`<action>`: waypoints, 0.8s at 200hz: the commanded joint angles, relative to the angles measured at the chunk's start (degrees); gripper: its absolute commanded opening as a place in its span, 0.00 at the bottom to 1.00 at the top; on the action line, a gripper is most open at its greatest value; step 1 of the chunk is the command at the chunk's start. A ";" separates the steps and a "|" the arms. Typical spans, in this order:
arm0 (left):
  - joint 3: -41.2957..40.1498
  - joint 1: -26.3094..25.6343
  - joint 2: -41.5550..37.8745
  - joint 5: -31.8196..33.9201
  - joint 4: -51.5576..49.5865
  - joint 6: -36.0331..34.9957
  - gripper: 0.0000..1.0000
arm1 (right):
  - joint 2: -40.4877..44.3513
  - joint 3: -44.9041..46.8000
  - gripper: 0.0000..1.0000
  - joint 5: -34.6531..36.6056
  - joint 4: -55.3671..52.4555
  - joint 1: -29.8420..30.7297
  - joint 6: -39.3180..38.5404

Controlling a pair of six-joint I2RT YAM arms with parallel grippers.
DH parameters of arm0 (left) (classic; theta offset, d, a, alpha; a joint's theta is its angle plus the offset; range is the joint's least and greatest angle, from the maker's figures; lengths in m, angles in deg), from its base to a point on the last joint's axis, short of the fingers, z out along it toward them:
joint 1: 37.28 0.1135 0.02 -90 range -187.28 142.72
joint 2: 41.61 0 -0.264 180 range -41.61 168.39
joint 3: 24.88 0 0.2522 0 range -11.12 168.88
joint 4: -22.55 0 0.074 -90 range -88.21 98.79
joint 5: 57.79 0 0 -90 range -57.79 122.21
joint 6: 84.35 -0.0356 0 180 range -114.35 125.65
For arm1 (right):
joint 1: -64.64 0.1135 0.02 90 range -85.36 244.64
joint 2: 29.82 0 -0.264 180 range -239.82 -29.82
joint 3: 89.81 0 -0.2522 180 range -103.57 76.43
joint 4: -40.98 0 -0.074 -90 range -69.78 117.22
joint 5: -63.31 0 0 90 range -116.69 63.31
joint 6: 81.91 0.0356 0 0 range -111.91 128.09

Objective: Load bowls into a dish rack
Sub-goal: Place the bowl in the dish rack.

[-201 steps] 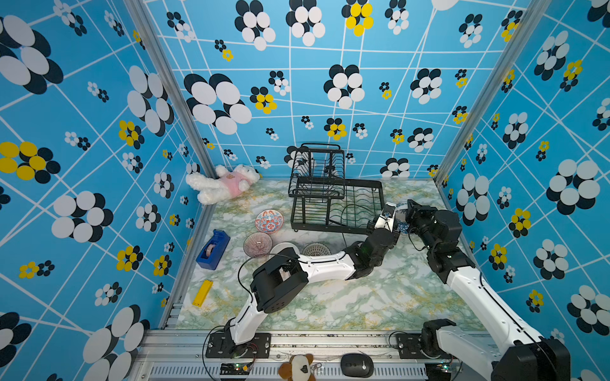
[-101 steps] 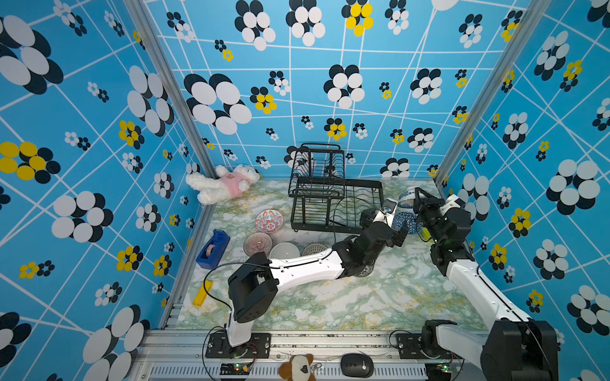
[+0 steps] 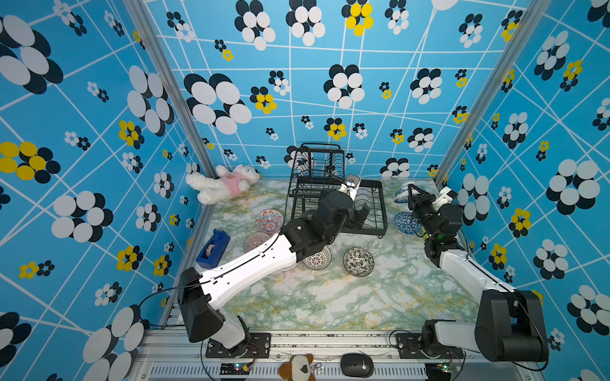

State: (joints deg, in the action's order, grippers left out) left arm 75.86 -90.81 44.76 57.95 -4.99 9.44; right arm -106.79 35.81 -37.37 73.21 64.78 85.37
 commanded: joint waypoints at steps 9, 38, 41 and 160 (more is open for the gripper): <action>1.64 14.83 -7.36 -9.31 -11.78 7.41 0.99 | -6.47 -3.17 0.00 -1.71 16.07 1.51 0.85; -1.60 31.41 -9.70 -25.66 -11.73 18.21 0.99 | -14.05 -7.51 0.00 -2.17 18.26 4.45 0.42; -2.53 32.87 -9.91 -27.52 -10.80 19.49 0.99 | -15.03 -8.15 0.00 -2.38 18.78 4.71 0.42; -17.68 53.61 9.95 -62.28 18.48 50.87 0.99 | -43.58 -31.28 0.00 0.33 19.83 16.87 -0.13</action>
State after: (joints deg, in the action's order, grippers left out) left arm 60.00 -37.02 52.89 2.96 4.47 54.47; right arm -147.95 9.52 -38.53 89.56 80.56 86.44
